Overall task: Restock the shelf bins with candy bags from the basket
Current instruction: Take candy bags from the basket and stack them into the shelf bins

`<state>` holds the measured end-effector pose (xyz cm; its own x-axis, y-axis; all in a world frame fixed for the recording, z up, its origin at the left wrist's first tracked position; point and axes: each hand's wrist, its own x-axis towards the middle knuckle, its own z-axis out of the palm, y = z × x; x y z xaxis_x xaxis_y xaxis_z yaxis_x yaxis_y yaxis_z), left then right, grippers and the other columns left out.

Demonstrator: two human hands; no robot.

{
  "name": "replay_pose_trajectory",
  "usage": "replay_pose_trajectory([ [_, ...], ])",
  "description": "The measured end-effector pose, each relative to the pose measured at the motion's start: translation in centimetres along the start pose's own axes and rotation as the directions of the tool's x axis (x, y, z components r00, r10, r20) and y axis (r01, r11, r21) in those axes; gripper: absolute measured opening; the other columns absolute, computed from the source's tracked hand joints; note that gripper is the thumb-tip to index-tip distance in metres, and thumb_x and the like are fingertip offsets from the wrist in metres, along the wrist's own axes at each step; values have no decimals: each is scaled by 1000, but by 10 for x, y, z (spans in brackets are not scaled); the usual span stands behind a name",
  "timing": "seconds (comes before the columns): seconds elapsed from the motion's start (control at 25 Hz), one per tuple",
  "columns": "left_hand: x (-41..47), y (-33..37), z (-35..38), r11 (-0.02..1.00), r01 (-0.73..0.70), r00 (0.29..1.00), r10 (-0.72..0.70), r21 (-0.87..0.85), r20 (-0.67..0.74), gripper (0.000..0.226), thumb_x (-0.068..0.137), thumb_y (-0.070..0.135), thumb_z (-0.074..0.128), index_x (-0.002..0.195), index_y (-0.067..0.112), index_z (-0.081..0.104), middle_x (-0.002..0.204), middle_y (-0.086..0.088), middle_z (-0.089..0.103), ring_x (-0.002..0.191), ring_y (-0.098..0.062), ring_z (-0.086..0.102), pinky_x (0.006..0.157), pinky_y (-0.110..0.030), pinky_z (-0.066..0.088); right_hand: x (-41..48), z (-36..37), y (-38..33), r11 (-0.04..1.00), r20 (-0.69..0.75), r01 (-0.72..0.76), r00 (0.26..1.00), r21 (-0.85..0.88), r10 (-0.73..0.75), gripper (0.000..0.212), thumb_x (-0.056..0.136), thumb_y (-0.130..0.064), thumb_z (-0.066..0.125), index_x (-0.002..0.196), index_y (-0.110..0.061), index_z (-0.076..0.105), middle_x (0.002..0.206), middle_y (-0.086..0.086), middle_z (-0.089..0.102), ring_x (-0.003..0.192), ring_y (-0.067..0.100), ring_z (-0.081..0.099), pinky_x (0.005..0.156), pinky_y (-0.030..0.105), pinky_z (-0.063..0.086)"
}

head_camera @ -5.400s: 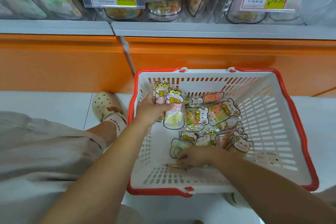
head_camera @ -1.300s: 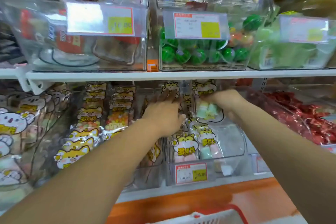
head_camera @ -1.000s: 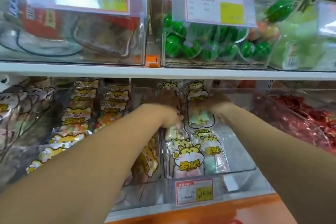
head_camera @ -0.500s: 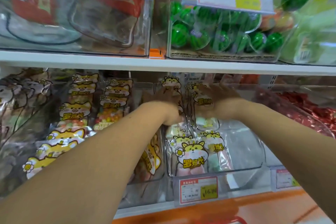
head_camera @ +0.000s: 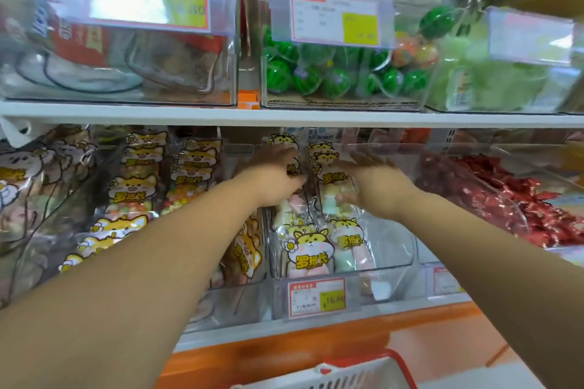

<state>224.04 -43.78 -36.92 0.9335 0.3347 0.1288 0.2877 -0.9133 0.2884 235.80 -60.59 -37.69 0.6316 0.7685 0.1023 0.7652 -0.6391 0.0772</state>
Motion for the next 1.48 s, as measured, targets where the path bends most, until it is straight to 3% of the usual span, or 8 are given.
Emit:
replay_pose_trajectory([
  [0.32, -149, 25, 11, 968, -215, 932, 163, -132, -323, 34, 98, 28, 50, 131, 29, 59, 132, 9, 59, 121, -12, 52, 102, -29, 39, -138, 3, -40, 850, -378, 70, 912, 522, 156, 27, 96, -27, 56, 121, -22, 63, 110, -5, 56, 110, 16, 48, 89, 23, 36],
  [0.64, -280, -11, 142, 849, 264, 959, -180, -458, 219, 33, 101, 24, 49, 134, 25, 56, 132, 4, 56, 103, -12, 56, 84, -23, 44, -232, 126, -106, 700, 27, -82, 996, 710, 90, 18, 94, -14, 56, 103, -25, 66, 99, -7, 56, 78, 10, 55, 75, 27, 44],
  [0.76, -307, -32, 205, 734, 518, 839, -338, -439, 426, 36, 102, 21, 46, 138, 21, 51, 142, -1, 51, 122, -20, 53, 95, -26, 42, -246, 197, -127, 583, 448, -312, 888, 750, -100, 17, 89, -14, 66, 106, -12, 68, 101, 2, 59, 76, 8, 63, 65, 22, 51],
  [0.88, -327, -49, 256, 608, 702, 687, -438, -372, 580, 39, 101, 18, 46, 140, 18, 48, 144, -6, 49, 125, -24, 51, 96, -28, 43, -250, 266, -141, 823, 563, -224, 815, 522, -135, 19, 97, -10, 53, 113, -8, 62, 106, 30, 57, 59, 10, 49, 51, 15, 39],
  [0.96, -336, -61, 285, 511, 792, 592, -503, -335, 630, 43, 100, 14, 45, 143, 15, 43, 146, -7, 46, 121, -24, 53, 89, -25, 43, -254, 300, -156, 824, 628, -264, 767, 501, -136, 35, 99, -5, 44, 131, -14, 55, 114, 17, 60, 70, 7, 54, 61, 15, 44],
  [1.16, -348, -80, 332, 105, 923, 334, -697, -371, 634, 53, 98, 3, 39, 149, 16, 35, 145, -14, 47, 74, -12, 54, 47, -17, 38, -247, 341, -194, 898, 580, -56, 781, 436, -233, 60, 90, 5, 46, 144, -20, 43, 158, 3, 24, 147, 21, 18, 116, 34, 28],
  [1.32, -349, -78, 354, -87, 893, 230, -755, -441, 614, 53, 98, 3, 41, 149, 13, 32, 149, -15, 41, 121, -28, 52, 84, -30, 47, -231, 360, -227, 917, 540, 108, 779, 383, -318, 62, 90, 0, 47, 148, -18, 34, 159, 3, 18, 147, 22, 10, 120, 37, 14],
  [1.48, -356, -80, 370, -253, 873, 121, -715, -416, 688, 57, 96, 0, 46, 149, 12, 30, 146, -13, 43, 124, -32, 52, 89, -32, 46, -222, 379, -252, 949, 576, 162, 763, 271, -294, 70, 95, -20, 50, 153, -22, 12, 156, 5, 19, 142, 28, 18, 114, 44, 21],
])
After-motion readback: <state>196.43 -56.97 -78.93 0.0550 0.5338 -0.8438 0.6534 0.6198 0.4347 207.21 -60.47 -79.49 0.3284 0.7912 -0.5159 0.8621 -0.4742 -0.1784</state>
